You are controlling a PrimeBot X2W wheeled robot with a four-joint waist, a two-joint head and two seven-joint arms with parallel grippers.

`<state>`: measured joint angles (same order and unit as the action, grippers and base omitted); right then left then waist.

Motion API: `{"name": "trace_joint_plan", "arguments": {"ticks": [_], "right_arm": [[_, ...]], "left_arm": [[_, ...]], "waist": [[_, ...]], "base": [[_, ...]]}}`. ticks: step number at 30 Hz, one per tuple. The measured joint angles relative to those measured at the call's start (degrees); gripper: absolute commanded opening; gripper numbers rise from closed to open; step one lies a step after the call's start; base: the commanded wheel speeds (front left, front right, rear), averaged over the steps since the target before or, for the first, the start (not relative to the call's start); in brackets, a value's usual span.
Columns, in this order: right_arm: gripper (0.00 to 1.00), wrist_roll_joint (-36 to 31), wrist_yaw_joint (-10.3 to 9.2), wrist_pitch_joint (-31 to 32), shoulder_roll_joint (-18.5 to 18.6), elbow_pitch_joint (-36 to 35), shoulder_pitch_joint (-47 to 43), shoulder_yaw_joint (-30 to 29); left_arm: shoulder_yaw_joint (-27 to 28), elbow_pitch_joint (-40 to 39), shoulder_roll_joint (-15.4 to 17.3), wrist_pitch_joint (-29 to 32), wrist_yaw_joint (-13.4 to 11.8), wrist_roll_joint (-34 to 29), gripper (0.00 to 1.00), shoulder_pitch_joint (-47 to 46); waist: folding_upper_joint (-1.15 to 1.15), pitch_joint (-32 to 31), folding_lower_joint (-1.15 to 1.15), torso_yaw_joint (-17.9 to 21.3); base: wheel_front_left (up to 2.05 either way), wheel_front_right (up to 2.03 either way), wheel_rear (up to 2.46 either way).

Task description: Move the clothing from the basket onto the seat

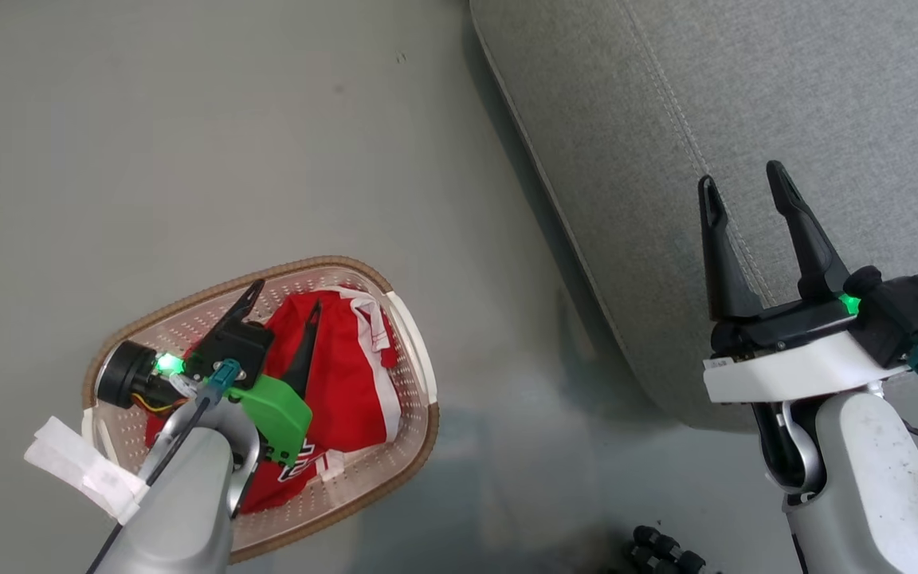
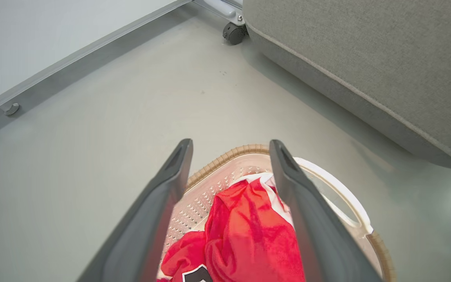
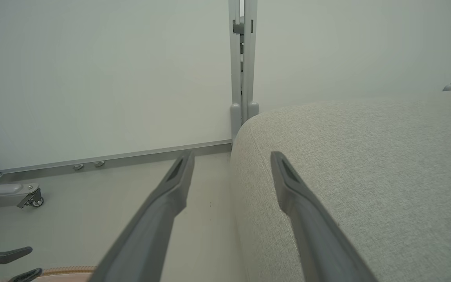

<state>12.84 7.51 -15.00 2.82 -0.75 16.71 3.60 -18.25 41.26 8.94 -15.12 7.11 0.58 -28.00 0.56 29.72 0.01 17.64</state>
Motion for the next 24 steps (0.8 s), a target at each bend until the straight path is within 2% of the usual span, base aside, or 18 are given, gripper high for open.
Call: {"name": "trace_joint_plan", "arguments": {"ticks": [24], "right_arm": [[1.0,1.4,0.0,0.0,0.0,-5.3,6.0,2.7]], "left_arm": [[-6.9,25.6,2.4,0.0,0.2,-1.4,1.0,-17.4]], "waist": [[0.0,16.5,0.0,2.8]], "base": [[0.0,0.0,0.0]]}}
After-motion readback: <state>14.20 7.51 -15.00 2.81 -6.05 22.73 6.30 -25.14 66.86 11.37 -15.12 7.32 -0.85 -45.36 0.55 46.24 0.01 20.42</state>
